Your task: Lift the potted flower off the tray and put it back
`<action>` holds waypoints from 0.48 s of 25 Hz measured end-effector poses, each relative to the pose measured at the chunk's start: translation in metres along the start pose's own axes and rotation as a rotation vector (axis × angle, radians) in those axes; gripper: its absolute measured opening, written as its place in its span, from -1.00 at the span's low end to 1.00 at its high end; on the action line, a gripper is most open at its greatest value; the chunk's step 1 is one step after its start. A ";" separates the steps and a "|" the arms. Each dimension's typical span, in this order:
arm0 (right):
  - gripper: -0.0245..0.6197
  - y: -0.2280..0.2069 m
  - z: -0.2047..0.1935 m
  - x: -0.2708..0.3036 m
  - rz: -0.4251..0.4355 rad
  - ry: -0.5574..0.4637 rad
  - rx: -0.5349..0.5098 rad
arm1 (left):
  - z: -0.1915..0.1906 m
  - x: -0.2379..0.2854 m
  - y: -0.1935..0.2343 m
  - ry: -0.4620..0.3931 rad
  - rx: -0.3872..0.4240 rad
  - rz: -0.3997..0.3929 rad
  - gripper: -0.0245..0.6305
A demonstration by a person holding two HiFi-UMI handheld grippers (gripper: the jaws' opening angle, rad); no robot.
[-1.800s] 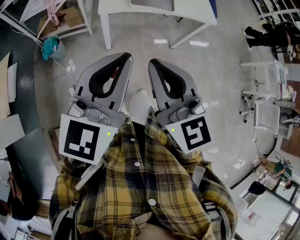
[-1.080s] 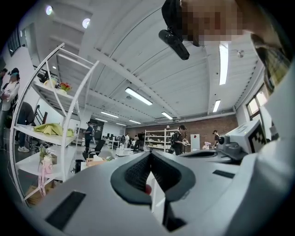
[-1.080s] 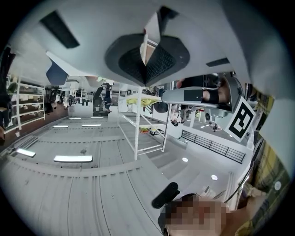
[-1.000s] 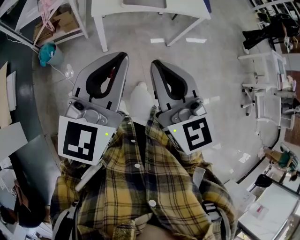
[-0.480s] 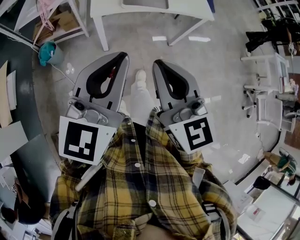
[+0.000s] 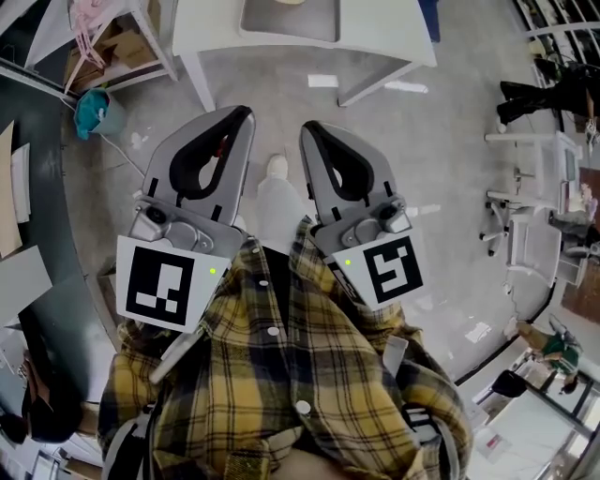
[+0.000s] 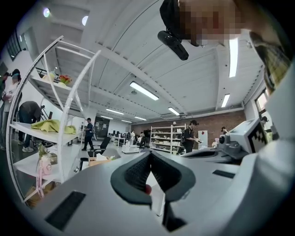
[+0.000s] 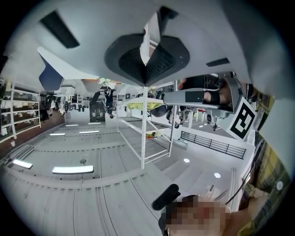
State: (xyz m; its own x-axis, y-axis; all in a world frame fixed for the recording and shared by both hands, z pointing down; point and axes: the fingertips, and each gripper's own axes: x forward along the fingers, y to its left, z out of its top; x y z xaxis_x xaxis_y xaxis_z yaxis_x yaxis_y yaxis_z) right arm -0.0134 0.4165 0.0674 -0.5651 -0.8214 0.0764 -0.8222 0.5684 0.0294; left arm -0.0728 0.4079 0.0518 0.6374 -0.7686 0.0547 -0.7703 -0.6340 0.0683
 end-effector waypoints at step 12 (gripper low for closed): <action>-0.93 -0.120 0.016 0.067 0.057 0.006 -0.018 | 0.022 0.132 0.029 -0.009 0.005 0.052 -0.90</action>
State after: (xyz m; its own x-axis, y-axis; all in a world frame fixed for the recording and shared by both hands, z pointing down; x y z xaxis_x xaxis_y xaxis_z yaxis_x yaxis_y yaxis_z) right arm 0.0465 0.2923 0.0532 -0.6109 -0.7872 0.0842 -0.7871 0.6153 0.0423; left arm -0.0115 0.2858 0.0393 0.5962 -0.8014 0.0487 -0.8026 -0.5934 0.0607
